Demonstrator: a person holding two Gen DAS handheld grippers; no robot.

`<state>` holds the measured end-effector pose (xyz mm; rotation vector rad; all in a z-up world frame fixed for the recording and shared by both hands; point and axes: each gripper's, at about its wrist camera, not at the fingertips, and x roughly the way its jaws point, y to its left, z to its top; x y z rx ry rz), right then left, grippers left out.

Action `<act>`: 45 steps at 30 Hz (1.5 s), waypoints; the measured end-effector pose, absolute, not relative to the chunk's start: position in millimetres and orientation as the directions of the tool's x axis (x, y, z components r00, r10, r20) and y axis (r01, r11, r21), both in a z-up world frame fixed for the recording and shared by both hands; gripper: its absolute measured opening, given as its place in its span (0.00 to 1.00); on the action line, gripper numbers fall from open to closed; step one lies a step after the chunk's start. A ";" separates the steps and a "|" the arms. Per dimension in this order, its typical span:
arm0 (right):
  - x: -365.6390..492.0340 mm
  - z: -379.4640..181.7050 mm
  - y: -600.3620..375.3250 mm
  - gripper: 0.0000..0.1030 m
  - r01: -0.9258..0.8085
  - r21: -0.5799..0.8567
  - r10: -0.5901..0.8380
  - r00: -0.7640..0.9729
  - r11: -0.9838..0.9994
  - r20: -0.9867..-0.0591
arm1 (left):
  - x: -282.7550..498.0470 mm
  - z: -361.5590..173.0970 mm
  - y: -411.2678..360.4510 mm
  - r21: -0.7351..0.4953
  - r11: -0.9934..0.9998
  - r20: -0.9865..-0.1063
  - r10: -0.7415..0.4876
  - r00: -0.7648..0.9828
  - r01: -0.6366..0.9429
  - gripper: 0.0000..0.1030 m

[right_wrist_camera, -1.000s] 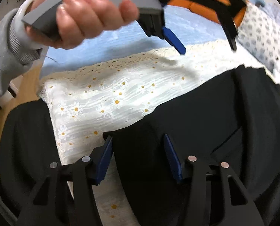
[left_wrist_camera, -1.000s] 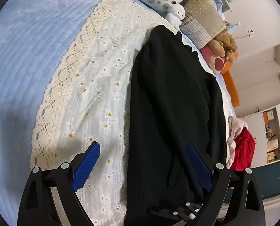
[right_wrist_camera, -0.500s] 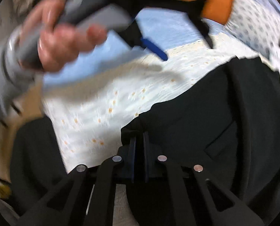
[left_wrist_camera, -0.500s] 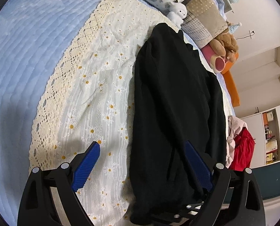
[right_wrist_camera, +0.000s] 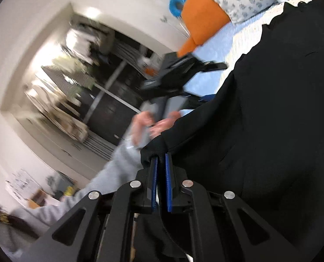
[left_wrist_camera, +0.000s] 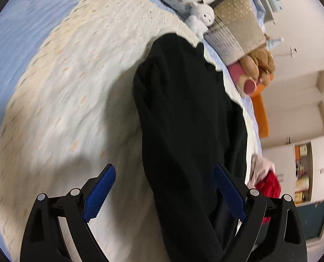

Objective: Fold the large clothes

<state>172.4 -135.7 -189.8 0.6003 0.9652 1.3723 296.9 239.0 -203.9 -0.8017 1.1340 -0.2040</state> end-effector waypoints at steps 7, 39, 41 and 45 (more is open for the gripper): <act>173.5 -195.3 -155.1 0.07 -0.529 0.841 0.984 -0.061 0.112 -0.170 | 370.1 -189.1 209.4 -0.557 0.780 -0.792 -0.397 0.463 -0.285 0.50; 106.6 -270.9 -243.3 0.08 -0.330 0.925 0.978 0.156 0.187 -0.142 | 390.2 -200.8 -4.4 -0.418 0.908 -0.860 -0.404 0.310 0.023 0.59; 108.2 -266.4 -237.6 0.08 -0.329 0.940 0.991 0.121 0.095 -0.058 | 386.4 -181.5 -3.8 -0.391 0.920 -0.856 -0.379 0.352 0.041 0.73; 107.6 -266.4 -233.3 0.07 -0.349 0.936 0.996 0.083 0.057 -0.030 | 382.4 -144.9 -0.9 -0.339 0.937 -0.842 -0.342 0.419 0.083 0.78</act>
